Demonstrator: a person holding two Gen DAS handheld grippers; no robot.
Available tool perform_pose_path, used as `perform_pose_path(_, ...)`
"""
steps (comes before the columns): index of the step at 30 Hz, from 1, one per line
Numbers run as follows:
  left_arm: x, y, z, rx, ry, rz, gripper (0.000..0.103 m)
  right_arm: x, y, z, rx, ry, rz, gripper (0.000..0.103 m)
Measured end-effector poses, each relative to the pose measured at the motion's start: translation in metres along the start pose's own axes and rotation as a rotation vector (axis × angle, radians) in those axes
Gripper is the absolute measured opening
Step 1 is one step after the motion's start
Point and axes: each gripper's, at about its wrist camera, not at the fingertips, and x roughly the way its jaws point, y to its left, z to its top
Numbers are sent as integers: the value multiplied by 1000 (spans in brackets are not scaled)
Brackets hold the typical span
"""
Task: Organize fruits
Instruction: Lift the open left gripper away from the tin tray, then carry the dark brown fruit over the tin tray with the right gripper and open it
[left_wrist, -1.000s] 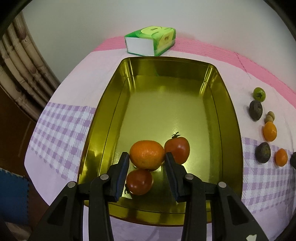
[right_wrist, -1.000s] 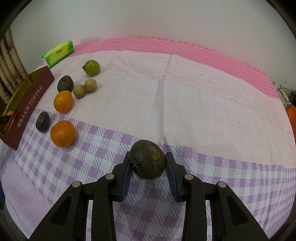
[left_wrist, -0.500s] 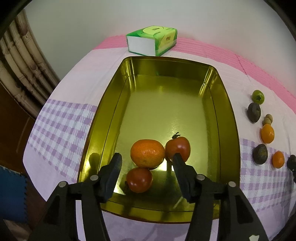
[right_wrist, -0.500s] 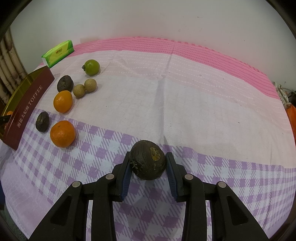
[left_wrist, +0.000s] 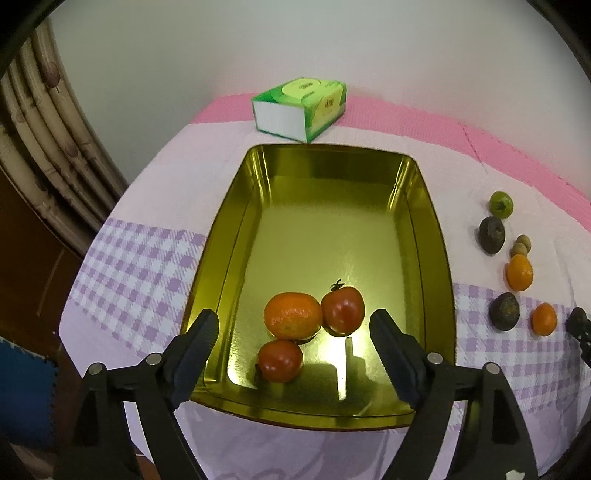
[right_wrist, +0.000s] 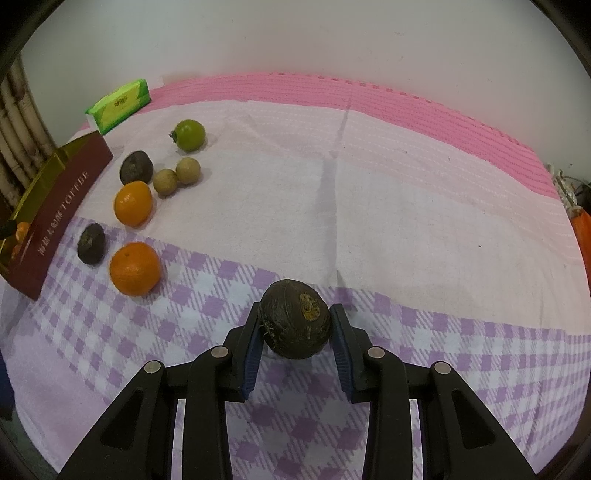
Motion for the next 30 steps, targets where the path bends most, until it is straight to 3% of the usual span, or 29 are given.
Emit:
perform_pose_path(2,-4,2,1,-9,-9,3,89,-6,0,1,-1,-7,2,36)
perform_pose_path(13,-25,23,3,-72,-66,40,93,-40,43,27,-92,-74,68,36)
perform_pose_path(25,-40,72,-6,-218,-80,110,98,-54,180,63,-312,-87,297,36)
perform_pose_path(30,-45,92,-12,-275,-81,148,100,-44,235,66,-391,-69,351,36)
